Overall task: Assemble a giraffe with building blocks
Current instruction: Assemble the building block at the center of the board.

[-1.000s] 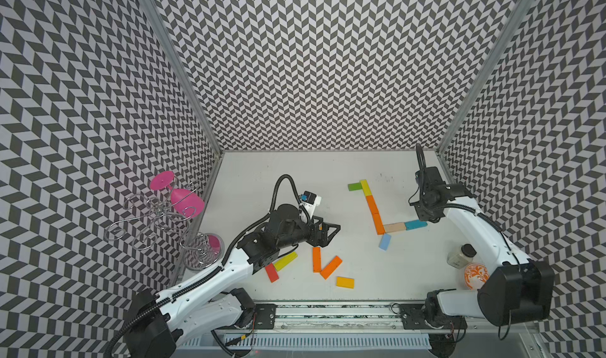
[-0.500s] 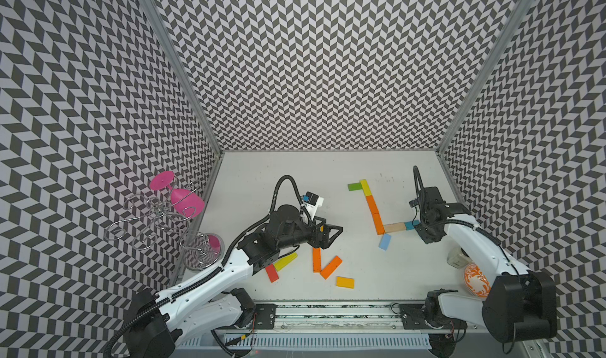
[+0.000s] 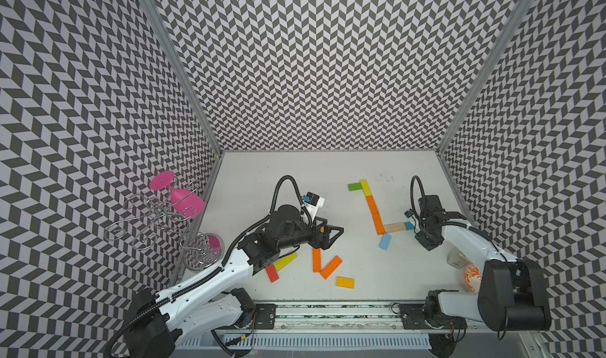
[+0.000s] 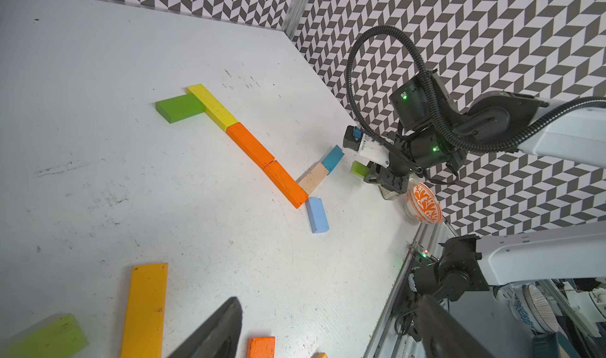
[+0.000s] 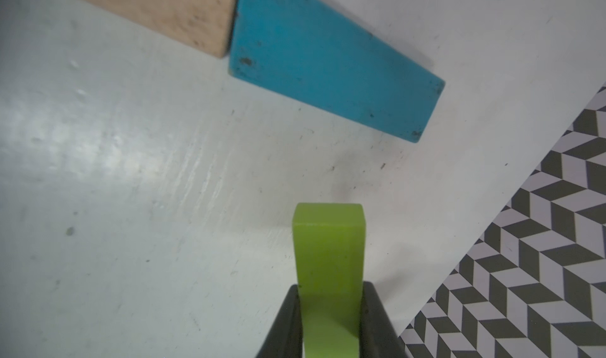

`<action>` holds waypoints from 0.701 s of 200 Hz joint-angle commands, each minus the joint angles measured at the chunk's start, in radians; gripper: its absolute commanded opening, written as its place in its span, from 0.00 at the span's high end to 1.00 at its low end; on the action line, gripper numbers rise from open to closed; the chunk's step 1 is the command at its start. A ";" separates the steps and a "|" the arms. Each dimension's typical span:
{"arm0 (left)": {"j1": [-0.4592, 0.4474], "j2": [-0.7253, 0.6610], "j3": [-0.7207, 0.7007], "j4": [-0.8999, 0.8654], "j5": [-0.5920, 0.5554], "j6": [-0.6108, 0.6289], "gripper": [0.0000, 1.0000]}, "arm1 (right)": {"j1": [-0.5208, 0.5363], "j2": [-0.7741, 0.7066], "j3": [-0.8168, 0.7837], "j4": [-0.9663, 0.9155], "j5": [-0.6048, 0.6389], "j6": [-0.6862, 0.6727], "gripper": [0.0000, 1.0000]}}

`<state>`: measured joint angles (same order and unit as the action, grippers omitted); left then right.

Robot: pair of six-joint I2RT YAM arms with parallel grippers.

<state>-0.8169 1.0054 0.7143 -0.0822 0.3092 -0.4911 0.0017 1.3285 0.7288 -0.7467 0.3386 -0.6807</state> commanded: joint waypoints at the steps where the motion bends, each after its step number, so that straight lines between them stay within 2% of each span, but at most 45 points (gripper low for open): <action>1: -0.007 -0.016 -0.012 0.020 0.013 0.003 0.15 | -0.026 0.010 0.008 0.061 -0.034 -0.049 1.00; 60: -0.010 -0.016 -0.011 0.017 0.012 0.004 0.15 | -0.063 0.089 -0.005 0.112 -0.038 -0.108 1.00; 140: -0.022 -0.001 -0.015 0.014 0.015 0.010 0.15 | -0.115 0.178 0.037 0.128 -0.046 -0.079 0.99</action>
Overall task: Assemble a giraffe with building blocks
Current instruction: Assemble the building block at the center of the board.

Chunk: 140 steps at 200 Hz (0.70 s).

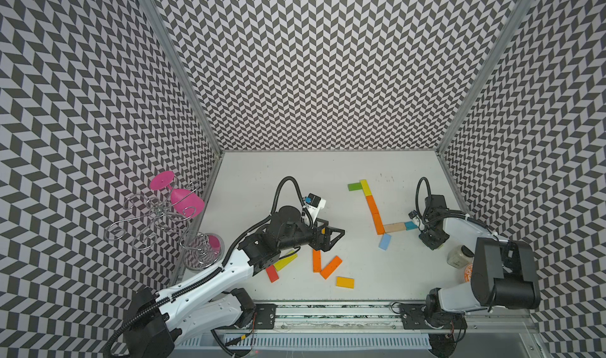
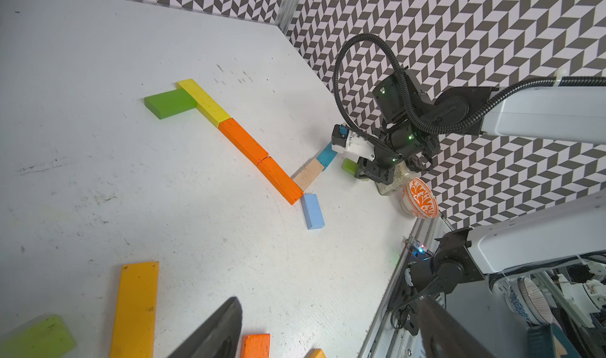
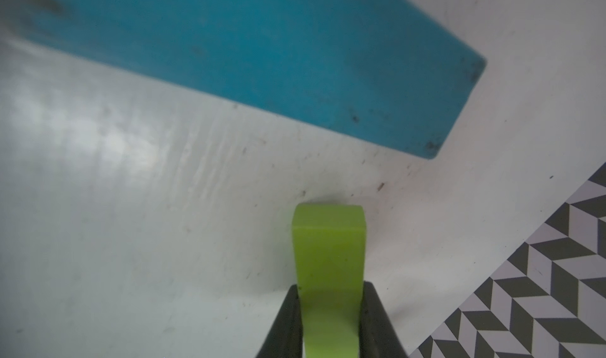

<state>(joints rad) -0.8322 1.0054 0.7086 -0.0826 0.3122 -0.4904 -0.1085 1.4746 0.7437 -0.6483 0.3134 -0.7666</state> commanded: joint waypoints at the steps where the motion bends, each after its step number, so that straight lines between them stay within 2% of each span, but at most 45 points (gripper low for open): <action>1: -0.007 0.000 -0.009 0.015 0.012 0.009 0.15 | -0.006 0.033 0.024 0.030 -0.020 0.007 0.99; 71: -0.008 0.007 -0.015 0.028 0.028 0.007 0.15 | -0.035 0.066 0.042 0.033 -0.037 0.052 0.70; 99: -0.006 0.008 -0.019 0.030 0.030 0.008 0.15 | -0.045 0.061 0.029 0.032 -0.057 0.057 0.61; 112: -0.007 0.007 -0.017 0.028 0.030 0.008 0.15 | -0.045 0.064 0.025 0.032 -0.059 0.058 0.59; 140: -0.006 0.004 -0.019 0.028 0.027 0.009 0.15 | -0.054 0.078 0.038 0.023 -0.063 0.069 0.60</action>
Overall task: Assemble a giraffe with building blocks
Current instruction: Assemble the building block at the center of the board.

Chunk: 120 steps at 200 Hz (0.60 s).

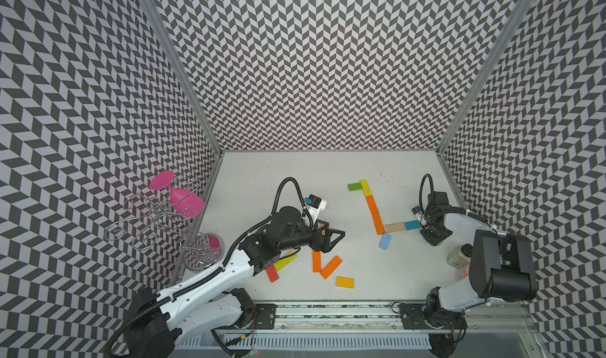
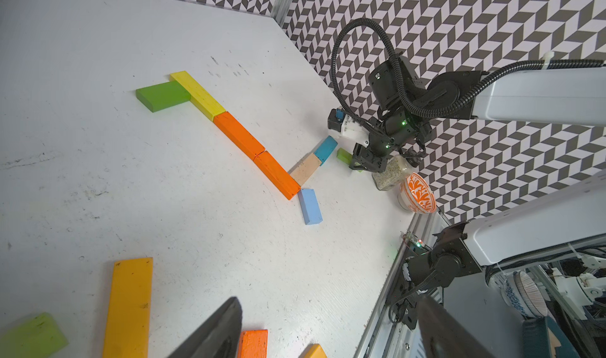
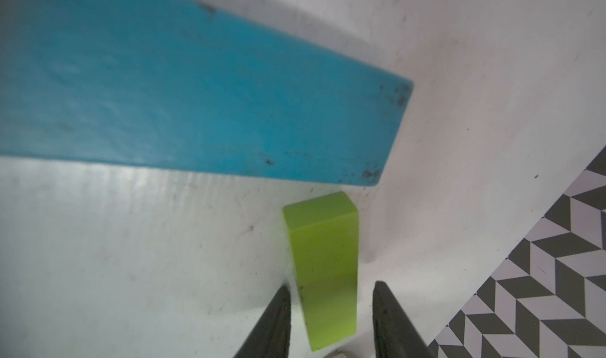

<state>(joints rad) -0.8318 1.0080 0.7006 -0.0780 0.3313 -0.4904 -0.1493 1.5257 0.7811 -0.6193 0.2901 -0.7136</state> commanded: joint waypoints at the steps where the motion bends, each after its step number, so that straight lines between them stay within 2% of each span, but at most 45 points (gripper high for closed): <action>1: -0.007 0.001 -0.011 0.023 0.008 0.009 0.15 | -0.014 0.027 0.001 -0.006 -0.040 0.016 0.60; 47: -0.007 0.001 -0.015 0.026 0.008 0.007 0.15 | -0.035 0.042 0.029 -0.029 -0.083 0.038 0.70; 120: -0.006 -0.003 -0.013 0.027 0.005 0.009 0.15 | -0.035 0.045 0.030 -0.040 -0.117 0.041 0.74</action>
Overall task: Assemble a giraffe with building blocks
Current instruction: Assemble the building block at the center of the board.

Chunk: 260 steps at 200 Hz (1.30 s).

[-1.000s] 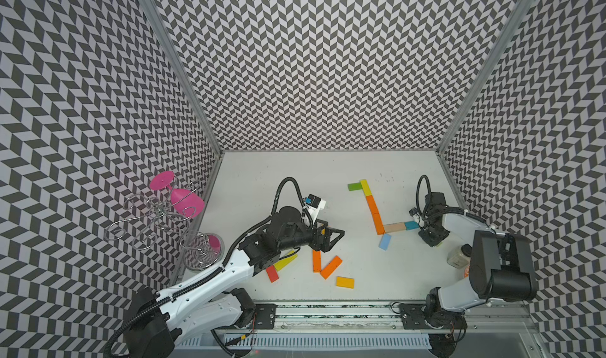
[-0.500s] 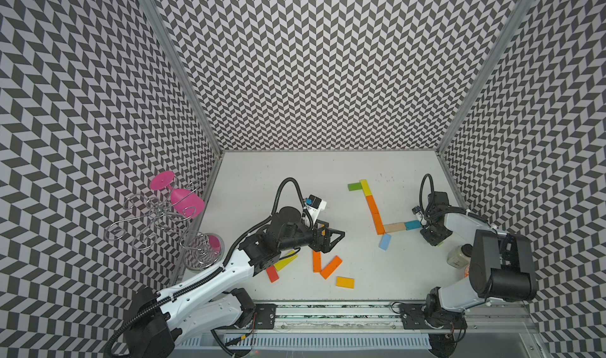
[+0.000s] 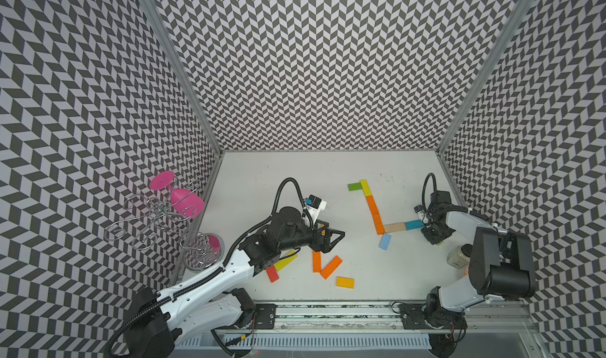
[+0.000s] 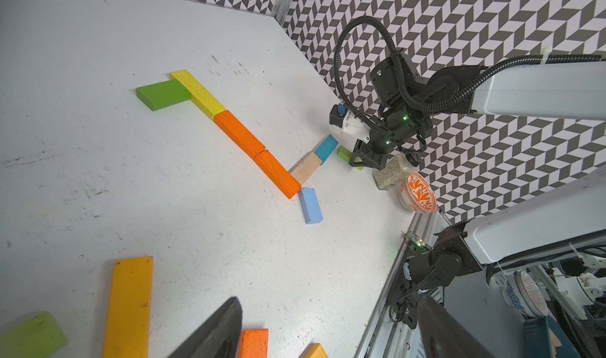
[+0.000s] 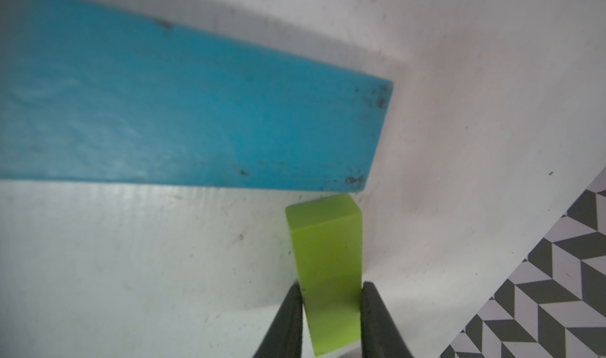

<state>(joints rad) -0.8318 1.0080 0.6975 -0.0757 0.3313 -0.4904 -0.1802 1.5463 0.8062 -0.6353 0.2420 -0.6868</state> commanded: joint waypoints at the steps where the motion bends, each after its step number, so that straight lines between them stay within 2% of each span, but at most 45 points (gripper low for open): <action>1: -0.006 -0.002 -0.010 0.024 0.005 0.009 0.15 | -0.004 0.024 0.005 -0.024 -0.070 0.014 0.74; 260: -0.006 0.009 -0.012 0.033 0.015 0.010 0.15 | -0.001 0.067 0.065 -0.023 -0.090 0.020 0.73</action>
<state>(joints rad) -0.8318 1.0157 0.6922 -0.0673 0.3393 -0.4904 -0.1802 1.5898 0.8635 -0.6724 0.2035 -0.6724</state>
